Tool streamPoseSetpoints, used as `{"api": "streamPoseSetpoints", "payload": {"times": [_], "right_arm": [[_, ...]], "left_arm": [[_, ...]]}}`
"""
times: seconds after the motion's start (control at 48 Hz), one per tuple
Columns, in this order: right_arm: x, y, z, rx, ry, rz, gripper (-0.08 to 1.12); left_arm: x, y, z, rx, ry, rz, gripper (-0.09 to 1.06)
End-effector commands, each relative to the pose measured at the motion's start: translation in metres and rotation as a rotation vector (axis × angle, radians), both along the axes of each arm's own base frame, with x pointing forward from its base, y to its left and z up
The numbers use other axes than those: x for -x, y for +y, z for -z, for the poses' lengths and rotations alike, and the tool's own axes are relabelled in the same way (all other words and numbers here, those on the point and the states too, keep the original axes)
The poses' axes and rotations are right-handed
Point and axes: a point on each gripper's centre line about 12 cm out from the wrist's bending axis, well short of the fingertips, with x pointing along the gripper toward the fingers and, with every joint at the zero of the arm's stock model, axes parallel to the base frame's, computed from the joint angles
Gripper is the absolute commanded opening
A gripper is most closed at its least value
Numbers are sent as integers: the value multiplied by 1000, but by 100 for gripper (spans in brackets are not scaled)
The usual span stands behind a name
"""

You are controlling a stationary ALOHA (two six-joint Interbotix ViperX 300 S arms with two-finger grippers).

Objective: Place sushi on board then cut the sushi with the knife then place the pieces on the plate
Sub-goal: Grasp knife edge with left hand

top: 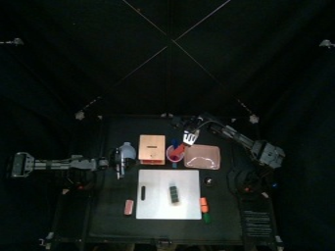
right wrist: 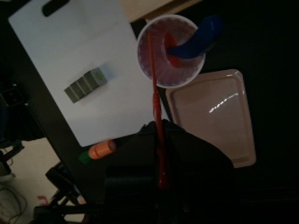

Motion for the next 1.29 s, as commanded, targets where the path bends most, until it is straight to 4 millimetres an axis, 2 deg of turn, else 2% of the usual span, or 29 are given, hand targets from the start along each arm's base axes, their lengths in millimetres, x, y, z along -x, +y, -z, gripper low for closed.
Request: {"api": "streamPoseSetpoints", "payload": {"times": [0.021, 0.104, 0.25, 0.438, 0.542, 0.75, 0.875, 0.958, 1.083, 1.292], "right_arm": [[17, 25, -42, 90, -154, -16, 26], [22, 39, -47, 142, -238, -17, 26], [31, 69, -35, 234, -347, -51, 26], [42, 99, -4, 340, -486, -100, 26], [45, 113, 19, 373, -597, -111, 26], [53, 134, 62, 398, -717, -135, 26], [54, 142, 78, 398, -742, -150, 26], [55, 144, 86, 403, -754, -156, 26], [56, 150, 93, 411, -780, -172, 26], [59, 159, 102, 429, -811, -214, 26]], "left_arm": [[0, 0, -12, -5, -46, -1, 2], [2, 0, -16, -8, -61, -2, 4], [2, 0, -20, -7, -75, -1, 16], [1, 0, -22, 9, -82, -6, 39], [0, -1, -23, 14, -85, -4, 54], [-10, -17, -25, 19, -72, 66, 81], [-22, -28, -22, 28, -42, 113, 92], [-33, -36, -20, 40, -19, 142, 96], [-53, -46, -14, 67, 35, 168, 96], [-86, -50, 1, 93, 125, 166, 96]]}}
